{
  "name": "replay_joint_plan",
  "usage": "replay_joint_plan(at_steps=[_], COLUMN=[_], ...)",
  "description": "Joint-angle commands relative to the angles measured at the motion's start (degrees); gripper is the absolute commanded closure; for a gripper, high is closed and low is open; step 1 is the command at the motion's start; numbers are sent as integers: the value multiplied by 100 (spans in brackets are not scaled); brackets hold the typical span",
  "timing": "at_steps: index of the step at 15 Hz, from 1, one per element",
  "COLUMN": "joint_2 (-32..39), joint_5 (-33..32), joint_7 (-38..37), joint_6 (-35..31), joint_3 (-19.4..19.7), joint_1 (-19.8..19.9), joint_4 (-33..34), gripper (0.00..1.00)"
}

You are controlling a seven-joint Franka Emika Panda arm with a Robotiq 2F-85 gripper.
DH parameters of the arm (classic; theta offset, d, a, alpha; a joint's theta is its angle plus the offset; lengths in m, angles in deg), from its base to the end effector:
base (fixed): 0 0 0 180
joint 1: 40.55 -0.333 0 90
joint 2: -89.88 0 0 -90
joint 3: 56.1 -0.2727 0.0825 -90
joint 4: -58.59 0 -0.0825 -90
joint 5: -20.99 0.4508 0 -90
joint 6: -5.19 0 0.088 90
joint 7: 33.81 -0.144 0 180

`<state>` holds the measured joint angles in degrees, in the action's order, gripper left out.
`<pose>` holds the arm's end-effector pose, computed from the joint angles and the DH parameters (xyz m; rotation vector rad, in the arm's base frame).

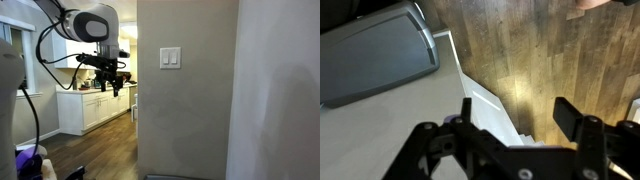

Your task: Flip the left switch on the wall

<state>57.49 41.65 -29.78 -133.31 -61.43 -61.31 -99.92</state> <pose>0.4073 0.2012 0.2868 -2.8511 -0.3895 -0.2514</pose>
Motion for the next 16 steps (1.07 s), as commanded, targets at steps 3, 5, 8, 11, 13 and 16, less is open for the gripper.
replay_joint_plan(at_steps=[3, 5, 8, 11, 13, 16], joint_2=[160, 352, 696, 1093, 1325, 1636], joint_5=[-280, -594, -1204, -1979, -2472, -3154], joint_7=[27, 40, -23, -140, -227, -376], joint_6=[-13, -119, -122, -134, -156, -202], joint_3=[-88, -88, -123, -230, -294, -388], joint_1=[184, 382, 756, 1149, 1366, 1578], joint_4=[200, 349, 701, 1162, 1475, 1932], gripper=[61, 72, 93, 100, 100, 100])
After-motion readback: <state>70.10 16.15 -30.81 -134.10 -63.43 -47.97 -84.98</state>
